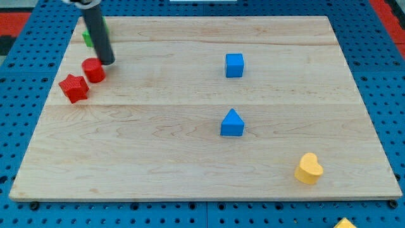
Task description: Move the blue triangle to the bottom right of the blue cube
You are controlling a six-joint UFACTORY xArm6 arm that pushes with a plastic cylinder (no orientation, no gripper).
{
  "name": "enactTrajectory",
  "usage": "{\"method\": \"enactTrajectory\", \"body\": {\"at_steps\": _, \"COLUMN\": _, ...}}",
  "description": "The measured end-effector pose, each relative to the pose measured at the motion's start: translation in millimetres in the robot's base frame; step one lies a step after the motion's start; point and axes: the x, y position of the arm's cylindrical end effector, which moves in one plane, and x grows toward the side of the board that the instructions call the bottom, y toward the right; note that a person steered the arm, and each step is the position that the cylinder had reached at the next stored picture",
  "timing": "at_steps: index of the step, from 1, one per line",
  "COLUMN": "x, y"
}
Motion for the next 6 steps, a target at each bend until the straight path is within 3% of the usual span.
{"method": "enactTrajectory", "body": {"at_steps": 2, "x": 19.1, "y": -13.9}}
{"method": "enactTrajectory", "body": {"at_steps": 4, "x": 19.0, "y": 22.5}}
{"method": "enactTrajectory", "body": {"at_steps": 6, "x": 97.7, "y": 100.6}}
